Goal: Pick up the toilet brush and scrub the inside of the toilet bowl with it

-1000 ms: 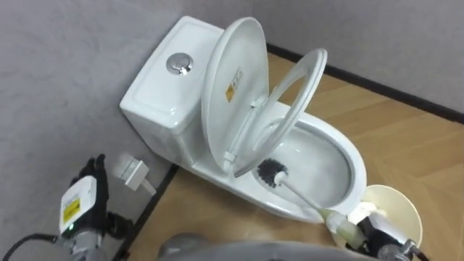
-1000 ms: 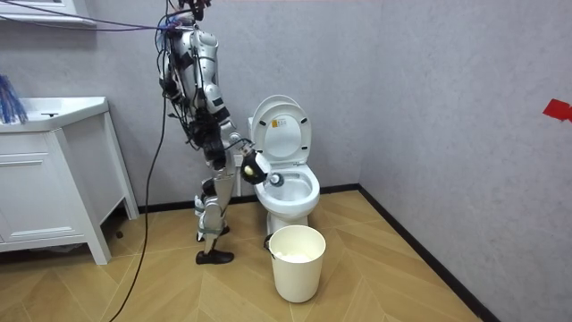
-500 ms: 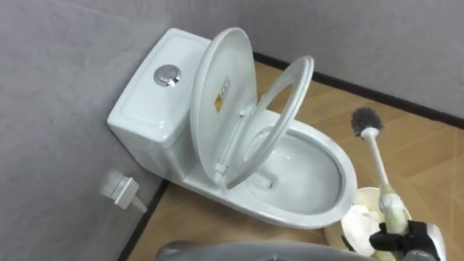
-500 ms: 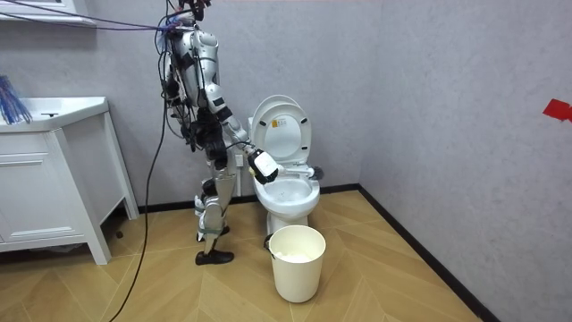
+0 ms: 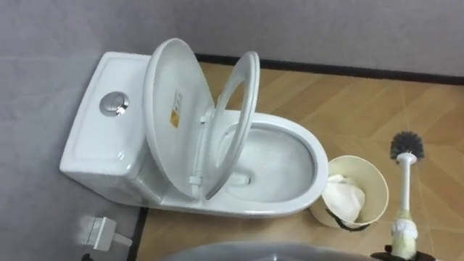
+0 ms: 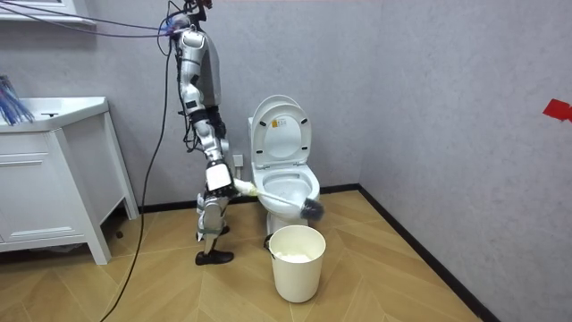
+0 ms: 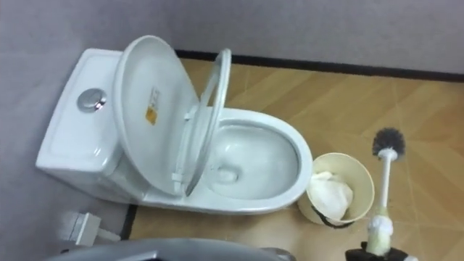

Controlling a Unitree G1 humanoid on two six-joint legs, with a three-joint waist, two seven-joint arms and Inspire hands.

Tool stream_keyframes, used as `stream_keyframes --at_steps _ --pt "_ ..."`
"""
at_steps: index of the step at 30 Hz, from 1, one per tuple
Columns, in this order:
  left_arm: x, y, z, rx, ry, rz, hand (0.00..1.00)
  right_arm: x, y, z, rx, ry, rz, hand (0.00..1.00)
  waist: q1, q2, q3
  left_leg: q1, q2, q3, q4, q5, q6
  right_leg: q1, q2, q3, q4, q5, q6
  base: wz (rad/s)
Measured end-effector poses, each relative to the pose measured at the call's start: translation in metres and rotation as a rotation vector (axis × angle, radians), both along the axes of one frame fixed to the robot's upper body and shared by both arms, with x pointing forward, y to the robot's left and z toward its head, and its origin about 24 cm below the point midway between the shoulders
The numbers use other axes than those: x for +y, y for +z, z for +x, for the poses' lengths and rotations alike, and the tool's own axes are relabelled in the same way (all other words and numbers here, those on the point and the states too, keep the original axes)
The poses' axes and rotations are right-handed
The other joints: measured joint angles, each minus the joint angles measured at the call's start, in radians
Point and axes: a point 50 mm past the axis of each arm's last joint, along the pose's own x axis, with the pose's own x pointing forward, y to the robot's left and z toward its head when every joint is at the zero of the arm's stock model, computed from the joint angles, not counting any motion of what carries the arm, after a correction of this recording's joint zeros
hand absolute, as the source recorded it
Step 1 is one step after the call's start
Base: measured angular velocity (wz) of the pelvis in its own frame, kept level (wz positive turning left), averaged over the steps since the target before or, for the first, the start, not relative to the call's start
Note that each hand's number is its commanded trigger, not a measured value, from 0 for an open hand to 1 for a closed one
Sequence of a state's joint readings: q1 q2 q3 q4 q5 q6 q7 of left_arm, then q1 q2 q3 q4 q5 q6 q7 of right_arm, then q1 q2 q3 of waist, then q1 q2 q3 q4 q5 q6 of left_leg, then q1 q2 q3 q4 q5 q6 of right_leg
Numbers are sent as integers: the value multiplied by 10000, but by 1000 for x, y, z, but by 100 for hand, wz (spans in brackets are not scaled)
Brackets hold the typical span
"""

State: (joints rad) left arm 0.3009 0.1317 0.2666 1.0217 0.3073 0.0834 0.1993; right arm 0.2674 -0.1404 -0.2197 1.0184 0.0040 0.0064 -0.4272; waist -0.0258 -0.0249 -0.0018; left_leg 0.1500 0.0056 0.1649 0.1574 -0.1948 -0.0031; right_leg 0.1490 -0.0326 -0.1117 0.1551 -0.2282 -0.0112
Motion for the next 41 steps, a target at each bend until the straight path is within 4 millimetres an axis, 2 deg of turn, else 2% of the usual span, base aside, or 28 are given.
stream_keyframes --at_steps 1,2,5,9,19,25,32,41 --pt "-1 0 1 17 -9 -84 0 2 -1 -1 63 -34 57 5 -52 5 -3 1 14 8 14 -8 -1 -30 14 75 -4 5 -8 -16" --pt "-1 -1 3 -1 -32 -163 0 3 -2 -2 114 -47 98 0 -108 14 0 -5 21 5 18 -10 -3 -60 30 132 -4 7 -13 -11" --pt "-3 -2 11 -51 -168 -253 0 5 -3 -6 348 14 166 0 -176 64 32 18 21 5 10 -14 -8 -82 48 244 0 11 -19 0" --pt "-4 -2 12 15 -340 -350 0 8 -5 -6 443 195 288 0 -221 67 34 42 20 9 3 -19 -15 -65 54 275 4 17 -28 -1" --pt "-8 -4 2 912 -824 -386 0 15 -9 -8 1974 2605 288 0 -174 -61 8 58 21 -6 4 -30 -24 -58 58 242 -3 18 -28 1" --pt "-14 -6 8 937 -1431 -498 0 25 -15 -9 2800 3870 1042 0 54 -116 33 98 21 -37 4 -34 -23 -31 56 242 -5 26 -13 1" --pt "-17 -7 8 1230 -1982 -476 0 32 -19 -13 3283 4327 1986 0 58 -20 26 70 38 -55 4 -145 32 -33 59 93 39 39 20 5" --pt "-18 -7 2 1665 -1874 -675 0 37 -22 -22 3868 4247 3307 0 43 6 17 154 38 -131 -3 -201 66 0 52 74 167 38 62 1"
